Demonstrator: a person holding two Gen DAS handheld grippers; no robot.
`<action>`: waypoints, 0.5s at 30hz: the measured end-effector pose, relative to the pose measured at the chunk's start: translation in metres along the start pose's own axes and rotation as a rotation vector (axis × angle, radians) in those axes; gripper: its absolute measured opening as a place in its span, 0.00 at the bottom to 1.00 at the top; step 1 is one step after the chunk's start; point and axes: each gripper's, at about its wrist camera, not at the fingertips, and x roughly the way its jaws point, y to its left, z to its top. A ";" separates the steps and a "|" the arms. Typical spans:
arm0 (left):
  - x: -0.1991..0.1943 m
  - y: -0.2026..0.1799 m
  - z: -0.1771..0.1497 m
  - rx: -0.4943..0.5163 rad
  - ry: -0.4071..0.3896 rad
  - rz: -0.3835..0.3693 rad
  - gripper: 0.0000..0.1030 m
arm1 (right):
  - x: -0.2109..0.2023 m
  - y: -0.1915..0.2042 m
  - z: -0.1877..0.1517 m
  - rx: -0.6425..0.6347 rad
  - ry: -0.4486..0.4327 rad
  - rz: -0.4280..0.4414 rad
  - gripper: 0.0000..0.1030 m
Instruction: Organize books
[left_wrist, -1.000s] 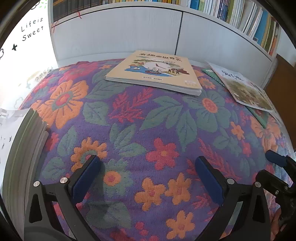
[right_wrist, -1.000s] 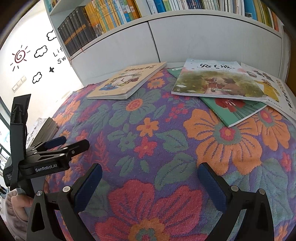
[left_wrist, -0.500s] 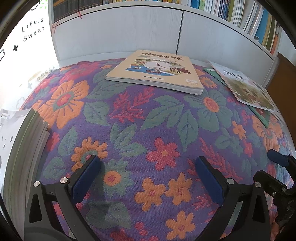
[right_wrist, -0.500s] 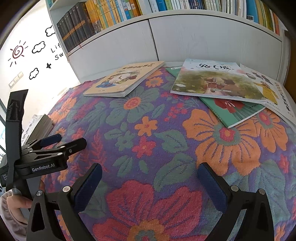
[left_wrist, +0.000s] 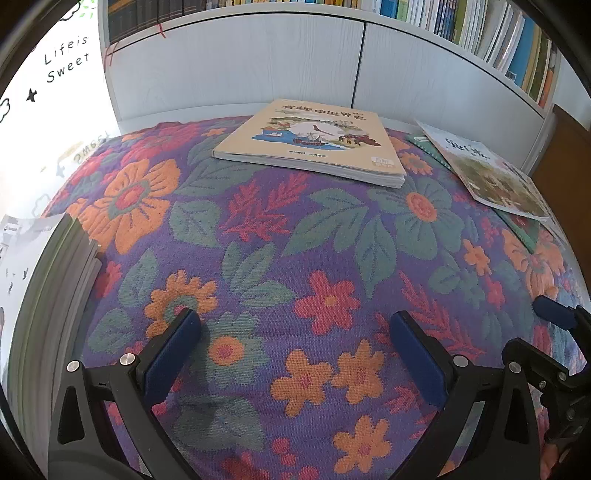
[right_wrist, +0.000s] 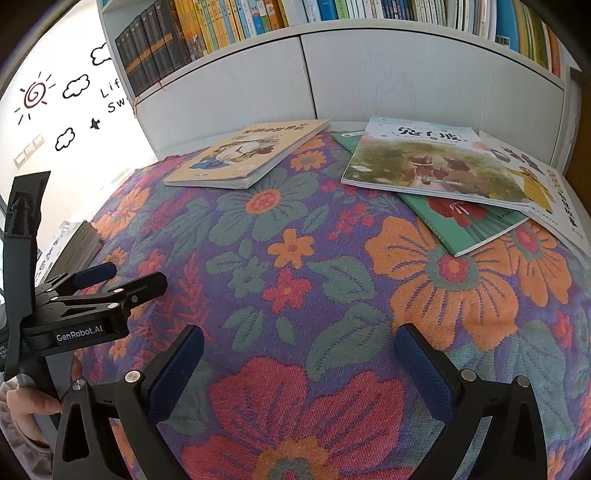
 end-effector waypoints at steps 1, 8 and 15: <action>-0.001 0.001 0.000 -0.006 -0.003 -0.008 0.99 | 0.000 -0.001 0.000 0.003 -0.002 0.003 1.00; -0.007 0.026 0.057 -0.087 0.003 -0.044 0.98 | -0.004 -0.019 0.023 0.158 0.033 0.144 0.93; 0.023 0.044 0.145 -0.126 -0.028 -0.050 0.97 | 0.016 -0.017 0.127 0.258 -0.044 0.183 0.88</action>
